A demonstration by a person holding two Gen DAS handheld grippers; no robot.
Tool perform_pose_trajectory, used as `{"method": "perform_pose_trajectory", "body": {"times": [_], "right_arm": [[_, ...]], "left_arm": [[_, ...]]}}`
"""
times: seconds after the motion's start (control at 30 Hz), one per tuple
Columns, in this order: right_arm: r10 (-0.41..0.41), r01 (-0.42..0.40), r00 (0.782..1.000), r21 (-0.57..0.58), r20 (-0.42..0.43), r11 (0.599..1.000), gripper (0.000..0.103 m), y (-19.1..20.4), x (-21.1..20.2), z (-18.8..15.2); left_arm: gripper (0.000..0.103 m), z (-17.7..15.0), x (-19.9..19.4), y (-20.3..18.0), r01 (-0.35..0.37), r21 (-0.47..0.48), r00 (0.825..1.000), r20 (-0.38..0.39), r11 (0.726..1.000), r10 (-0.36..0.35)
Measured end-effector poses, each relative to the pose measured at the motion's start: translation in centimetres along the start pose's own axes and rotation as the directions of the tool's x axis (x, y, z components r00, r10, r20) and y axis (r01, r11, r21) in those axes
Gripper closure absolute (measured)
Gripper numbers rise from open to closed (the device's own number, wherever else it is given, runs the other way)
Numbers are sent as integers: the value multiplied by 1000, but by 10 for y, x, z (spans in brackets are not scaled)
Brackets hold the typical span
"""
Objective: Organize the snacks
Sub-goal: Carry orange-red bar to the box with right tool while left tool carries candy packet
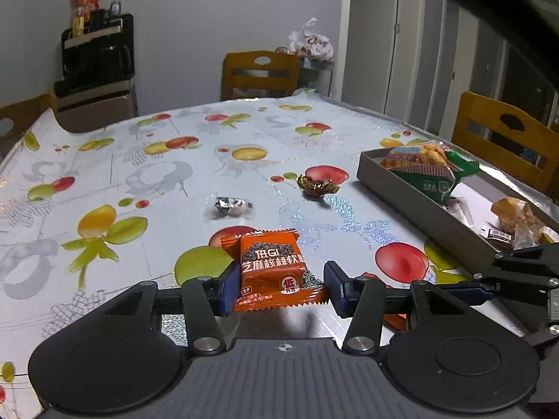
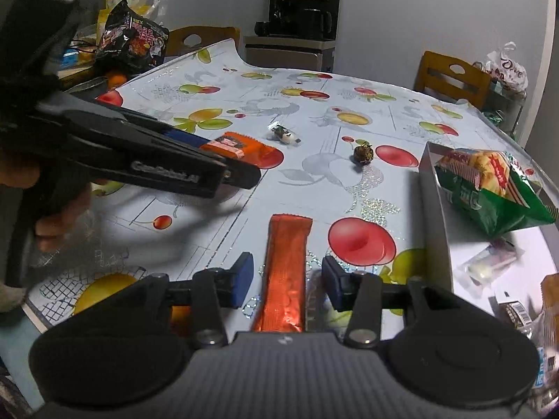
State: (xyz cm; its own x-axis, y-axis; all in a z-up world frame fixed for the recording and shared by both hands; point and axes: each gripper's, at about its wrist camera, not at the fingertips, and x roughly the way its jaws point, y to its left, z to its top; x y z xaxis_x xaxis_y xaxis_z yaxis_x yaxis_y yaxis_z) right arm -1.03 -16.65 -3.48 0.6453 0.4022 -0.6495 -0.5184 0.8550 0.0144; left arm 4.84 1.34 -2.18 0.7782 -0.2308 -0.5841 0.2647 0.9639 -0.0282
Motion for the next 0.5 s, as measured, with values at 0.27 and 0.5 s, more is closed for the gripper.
{"method": "perform_pose_trajectory", "body": {"times": [0.27, 0.5], "right_arm": [[12, -12, 999, 14, 39, 1000, 82, -3, -7, -3], [6, -11, 994, 47, 111, 999, 82, -16, -36, 6]], "left_arm": [[52, 7, -14, -8, -4, 14, 999, 47, 1000, 4], [52, 18, -27, -21, 12, 31, 996, 94, 999, -15]]}}
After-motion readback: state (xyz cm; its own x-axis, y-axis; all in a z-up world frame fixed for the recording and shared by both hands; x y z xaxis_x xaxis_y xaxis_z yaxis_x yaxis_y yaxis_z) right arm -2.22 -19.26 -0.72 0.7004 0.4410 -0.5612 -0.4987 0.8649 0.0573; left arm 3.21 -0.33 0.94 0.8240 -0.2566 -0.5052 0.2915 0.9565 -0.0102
